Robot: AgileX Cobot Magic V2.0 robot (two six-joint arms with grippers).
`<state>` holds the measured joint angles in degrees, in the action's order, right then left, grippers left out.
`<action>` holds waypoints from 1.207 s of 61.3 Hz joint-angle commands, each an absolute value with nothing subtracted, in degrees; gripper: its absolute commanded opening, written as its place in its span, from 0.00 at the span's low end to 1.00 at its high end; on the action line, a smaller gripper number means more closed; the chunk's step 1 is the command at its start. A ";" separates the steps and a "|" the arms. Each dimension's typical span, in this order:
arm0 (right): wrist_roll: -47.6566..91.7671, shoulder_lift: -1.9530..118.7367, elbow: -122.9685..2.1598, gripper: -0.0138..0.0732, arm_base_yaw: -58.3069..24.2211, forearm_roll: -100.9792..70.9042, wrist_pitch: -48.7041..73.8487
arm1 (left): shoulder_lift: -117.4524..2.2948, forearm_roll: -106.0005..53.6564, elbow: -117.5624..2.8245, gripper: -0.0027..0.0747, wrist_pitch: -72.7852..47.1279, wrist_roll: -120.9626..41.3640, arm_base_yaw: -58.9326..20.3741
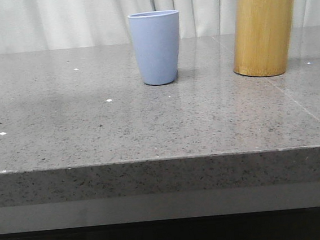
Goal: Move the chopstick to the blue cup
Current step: 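Set the blue cup down, open the left gripper and withdraw, then reach the right gripper into the bamboo holder and grasp the pink stick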
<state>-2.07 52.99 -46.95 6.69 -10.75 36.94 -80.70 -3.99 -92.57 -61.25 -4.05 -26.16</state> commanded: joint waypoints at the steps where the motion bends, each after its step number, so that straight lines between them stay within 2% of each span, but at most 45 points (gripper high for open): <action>1: 1.37 55.14 -51.76 0.85 7.26 -16.03 33.31 | -71.94 -5.26 -85.39 0.51 -53.16 -4.02 -25.49; 12: 7.99 60.80 -58.17 0.85 7.26 -25.45 33.84 | -61.46 -5.26 -71.74 0.51 -47.32 -4.02 -25.38; 25: 15.80 68.81 -67.24 0.85 7.26 -33.18 35.68 | -53.15 -5.50 -63.56 0.51 -47.61 -4.02 -25.38; 49: 15.80 84.43 -82.52 0.85 7.26 -36.07 37.32 | -49.95 -5.50 -62.00 0.51 -47.73 -4.02 -25.38; 68: 15.80 90.80 -87.87 0.85 7.26 -40.11 37.50 | -49.95 -5.50 -62.00 0.51 -47.73 -4.02 -25.38; 74: 15.80 91.24 -87.87 0.78 7.26 -40.40 37.71 | -49.95 -5.50 -62.00 0.51 -47.73 -4.02 -25.38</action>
<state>15.04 93.44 -85.65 6.89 -37.93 39.63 -50.53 -4.69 -60.48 -51.65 -4.05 -25.63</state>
